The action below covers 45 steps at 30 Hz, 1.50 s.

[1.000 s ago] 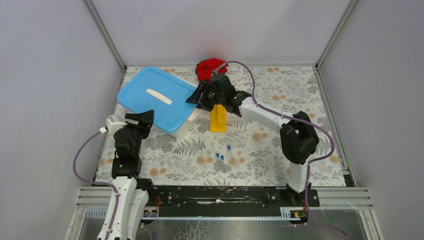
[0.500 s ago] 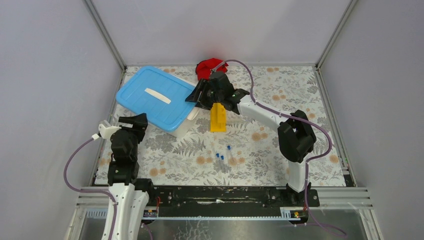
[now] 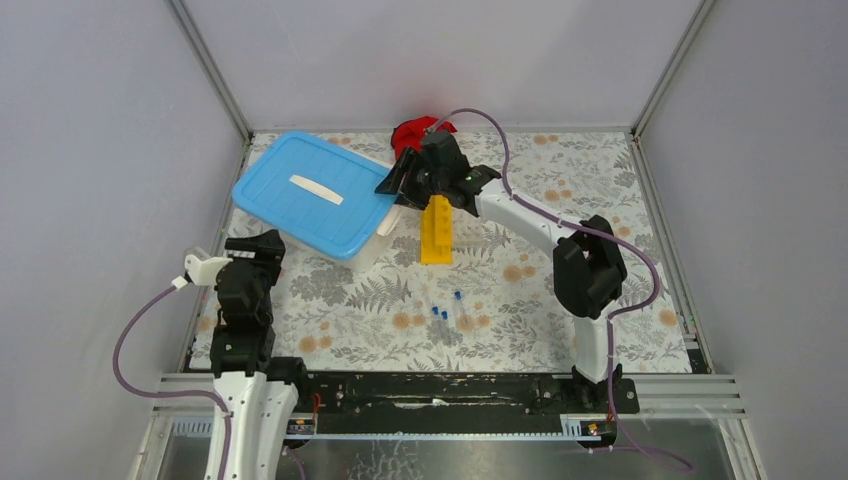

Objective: Organize the chemistry lab equipment
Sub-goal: Close the lid of the storage box.

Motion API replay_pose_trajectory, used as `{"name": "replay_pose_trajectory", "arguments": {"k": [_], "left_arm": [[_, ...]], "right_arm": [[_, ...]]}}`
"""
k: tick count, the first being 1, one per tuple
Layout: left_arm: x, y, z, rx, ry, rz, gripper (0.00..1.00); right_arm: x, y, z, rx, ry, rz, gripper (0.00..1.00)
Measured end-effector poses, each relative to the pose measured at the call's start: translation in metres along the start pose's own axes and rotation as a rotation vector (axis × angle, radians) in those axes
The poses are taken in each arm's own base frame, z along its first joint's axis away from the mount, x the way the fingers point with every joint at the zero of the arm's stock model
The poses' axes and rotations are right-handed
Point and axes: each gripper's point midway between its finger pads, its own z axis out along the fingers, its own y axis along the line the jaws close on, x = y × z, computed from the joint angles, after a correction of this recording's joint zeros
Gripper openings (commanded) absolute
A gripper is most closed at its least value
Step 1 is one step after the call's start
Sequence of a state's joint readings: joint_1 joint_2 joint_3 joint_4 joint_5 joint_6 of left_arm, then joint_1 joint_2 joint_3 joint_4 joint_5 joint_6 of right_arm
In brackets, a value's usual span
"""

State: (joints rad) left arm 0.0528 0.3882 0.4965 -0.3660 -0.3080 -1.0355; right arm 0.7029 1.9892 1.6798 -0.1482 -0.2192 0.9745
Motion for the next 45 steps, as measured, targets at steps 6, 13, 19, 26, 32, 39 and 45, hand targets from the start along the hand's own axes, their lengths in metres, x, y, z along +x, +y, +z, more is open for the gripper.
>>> {"name": "replay_pose_trajectory", "arguments": {"k": [6, 13, 19, 26, 32, 39, 45], "left_arm": [[-0.005, 0.000, 0.006, -0.036, -0.014, 0.012, 0.74], [0.001, 0.006, 0.013, -0.074, 0.005, 0.032, 0.74], [0.002, 0.008, 0.015, -0.085, 0.012, 0.046, 0.74], [-0.001, 0.005, 0.016, -0.084, 0.002, 0.053, 0.74], [-0.001, 0.007, 0.017, -0.094, -0.001, 0.065, 0.74], [-0.003, 0.007, 0.018, -0.100, -0.007, 0.077, 0.74], [-0.003, 0.006, 0.021, -0.107, -0.003, 0.081, 0.74]], "right_arm": [[-0.010, -0.002, -0.001, 0.053, -0.012, -0.043, 0.59], [-0.022, -0.006, -0.004, 0.112, -0.047, -0.101, 0.58], [-0.033, -0.005, -0.010, 0.148, -0.083, -0.144, 0.55], [-0.035, -0.012, 0.000, 0.178, -0.073, -0.158, 0.54], [-0.037, -0.012, 0.005, 0.188, -0.068, -0.166, 0.53], [-0.043, -0.011, 0.005, 0.209, -0.083, -0.178, 0.53], [-0.048, -0.013, 0.009, 0.224, -0.087, -0.186, 0.53]]}}
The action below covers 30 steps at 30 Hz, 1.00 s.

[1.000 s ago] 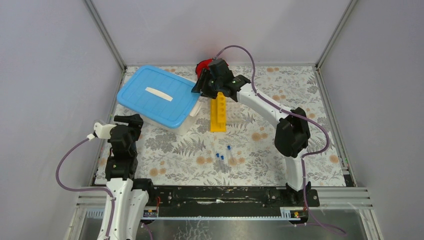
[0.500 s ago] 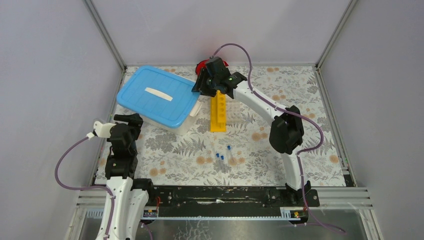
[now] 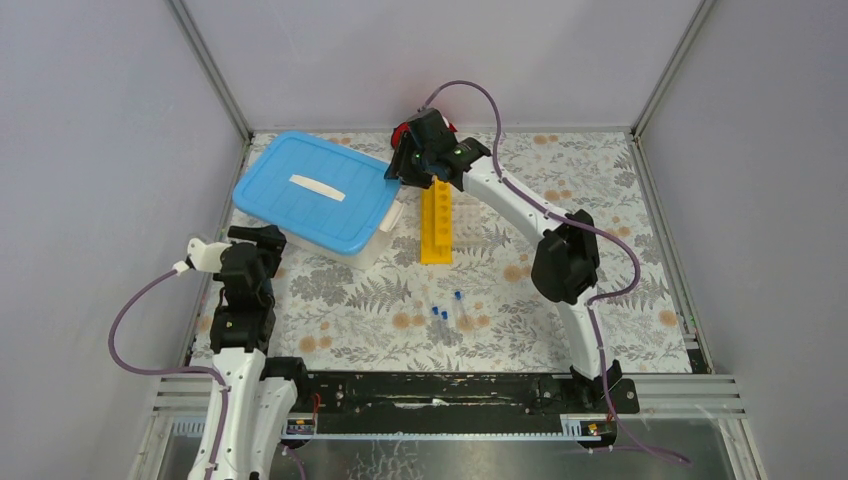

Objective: Organize the chemistry lab equipment
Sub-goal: Close the lid of the storage box.

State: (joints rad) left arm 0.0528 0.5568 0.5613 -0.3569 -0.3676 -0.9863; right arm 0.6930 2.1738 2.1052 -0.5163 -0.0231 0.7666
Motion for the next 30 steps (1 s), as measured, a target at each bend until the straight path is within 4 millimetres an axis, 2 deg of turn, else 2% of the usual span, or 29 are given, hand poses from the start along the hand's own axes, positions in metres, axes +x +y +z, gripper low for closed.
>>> {"name": "replay_pose_trajectory", "arguments": {"k": [23, 30], "left_arm": [[0.009, 0.004, 0.012, -0.034, 0.023, 0.006, 0.74], [0.010, 0.003, 0.017, -0.039, 0.026, -0.004, 0.74]], "right_arm": [[-0.020, -0.006, 0.014, 0.019, -0.049, -0.057, 0.54], [-0.020, -0.009, 0.022, 0.025, -0.048, -0.077, 0.54]]}}
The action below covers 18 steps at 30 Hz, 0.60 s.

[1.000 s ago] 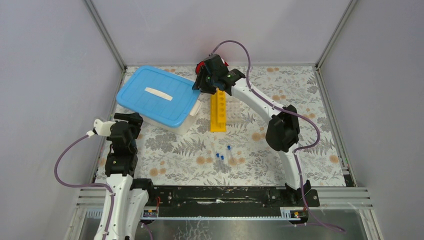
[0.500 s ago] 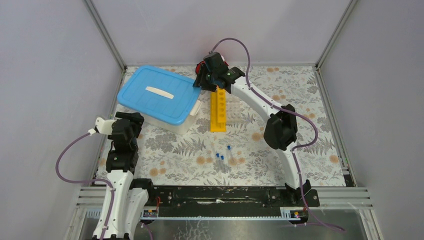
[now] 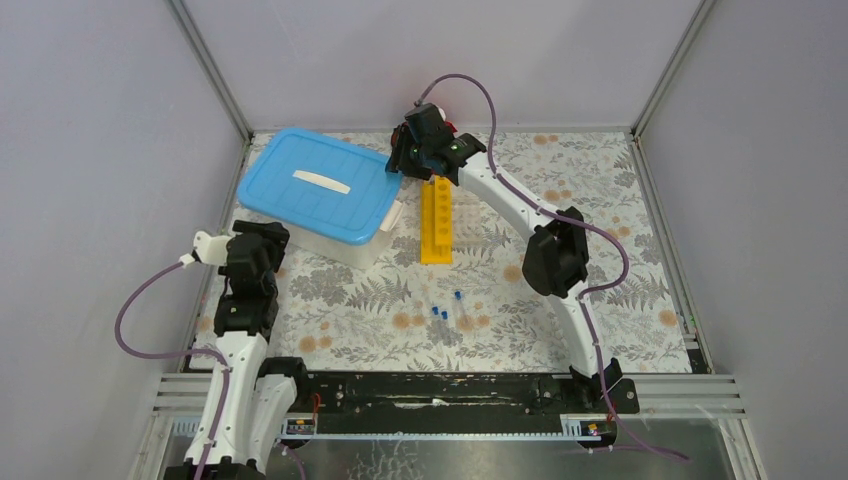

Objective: Organize the chemistry lab equipment
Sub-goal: Close the lid of the storage box.

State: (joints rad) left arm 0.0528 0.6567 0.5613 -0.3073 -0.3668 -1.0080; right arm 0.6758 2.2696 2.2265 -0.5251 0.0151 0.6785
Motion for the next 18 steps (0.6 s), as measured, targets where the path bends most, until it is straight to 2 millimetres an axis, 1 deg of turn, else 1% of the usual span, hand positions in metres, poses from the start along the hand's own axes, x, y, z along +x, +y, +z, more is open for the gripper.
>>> {"name": "replay_pose_trajectory", "arguments": {"k": [5, 18], "left_arm": [[0.002, 0.000, 0.004, -0.007, 0.005, -0.003, 0.74], [-0.002, -0.014, 0.012, 0.007, 0.001, -0.013, 0.75]], "right_arm": [[-0.002, 0.001, 0.001, -0.004, -0.004, -0.006, 0.54], [-0.003, 0.002, 0.004, -0.007, -0.008, -0.015, 0.56]]}}
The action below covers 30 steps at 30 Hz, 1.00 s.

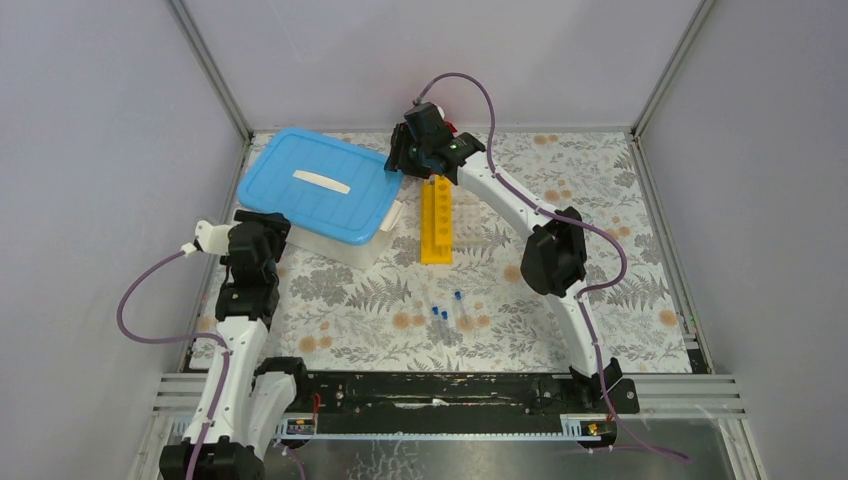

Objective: Organize the chemistry lab equipment
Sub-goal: Close the lid of the storage box.

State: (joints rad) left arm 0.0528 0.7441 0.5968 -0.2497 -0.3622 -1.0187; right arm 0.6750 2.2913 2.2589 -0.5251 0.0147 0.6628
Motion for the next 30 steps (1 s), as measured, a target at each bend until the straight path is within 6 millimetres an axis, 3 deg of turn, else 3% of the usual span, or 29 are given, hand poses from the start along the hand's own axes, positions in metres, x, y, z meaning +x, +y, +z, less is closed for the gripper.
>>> {"name": "replay_pose_trajectory", "arguments": {"k": [9, 17, 30], "left_arm": [[0.004, -0.005, 0.013, -0.012, 0.016, 0.001, 0.75], [0.010, 0.002, 0.025, -0.056, 0.020, -0.010, 0.75], [0.006, 0.003, 0.030, -0.084, -0.009, -0.040, 0.75]], "right_arm": [[-0.001, 0.000, 0.000, -0.001, -0.002, -0.006, 0.59], [-0.001, 0.000, 0.004, -0.011, -0.014, -0.019, 0.62], [0.001, -0.006, -0.004, -0.006, -0.026, -0.032, 0.69]]}}
